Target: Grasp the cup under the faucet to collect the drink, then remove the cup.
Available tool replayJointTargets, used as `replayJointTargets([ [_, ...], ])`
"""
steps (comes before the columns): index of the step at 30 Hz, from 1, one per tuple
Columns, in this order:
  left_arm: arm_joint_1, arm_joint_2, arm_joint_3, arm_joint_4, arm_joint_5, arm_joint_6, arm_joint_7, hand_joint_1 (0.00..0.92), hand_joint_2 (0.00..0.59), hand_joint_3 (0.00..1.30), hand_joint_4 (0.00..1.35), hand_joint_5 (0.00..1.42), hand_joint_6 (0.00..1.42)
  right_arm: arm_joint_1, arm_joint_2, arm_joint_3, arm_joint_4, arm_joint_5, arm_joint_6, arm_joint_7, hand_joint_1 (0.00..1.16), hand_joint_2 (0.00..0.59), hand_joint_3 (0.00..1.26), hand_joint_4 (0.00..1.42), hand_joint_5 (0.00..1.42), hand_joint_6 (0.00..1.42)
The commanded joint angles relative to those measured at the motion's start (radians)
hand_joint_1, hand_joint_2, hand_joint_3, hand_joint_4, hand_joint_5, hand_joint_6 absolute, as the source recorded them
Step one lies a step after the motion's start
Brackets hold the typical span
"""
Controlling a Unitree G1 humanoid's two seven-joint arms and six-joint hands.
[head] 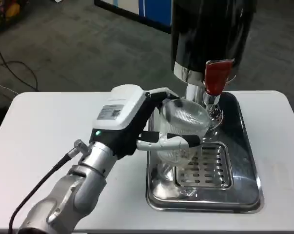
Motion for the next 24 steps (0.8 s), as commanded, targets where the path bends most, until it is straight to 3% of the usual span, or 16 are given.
replayJointTargets([
  [1,-0.036,-0.014,-0.021,0.011,0.001,-0.023,0.04,0.428,0.084,1.04,1.12,1.33,1.42,0.007,-0.016,-0.017,0.003,0.019,0.005,-0.01,0.35,0.455,0.1,0.01,0.01,0.0],
  [7,-0.038,-0.015,-0.053,0.017,0.011,-0.024,0.044,0.428,0.084,1.04,1.11,1.33,1.42,0.01,-0.026,-0.024,0.007,0.033,0.012,-0.013,0.35,0.455,0.1,0.01,0.01,0.0],
  [19,-0.016,0.001,-0.093,-0.004,0.029,-0.005,0.02,0.421,0.078,0.94,0.99,1.19,1.42,0.012,-0.035,-0.022,0.013,0.048,0.024,-0.01,0.34,0.455,0.1,0.02,0.03,0.0],
  [24,-0.001,0.014,-0.095,-0.026,0.041,0.024,0.001,0.38,0.07,0.85,0.83,1.03,1.37,0.007,-0.036,-0.013,0.017,0.052,0.03,-0.011,0.34,0.455,0.11,0.02,0.03,0.0],
])
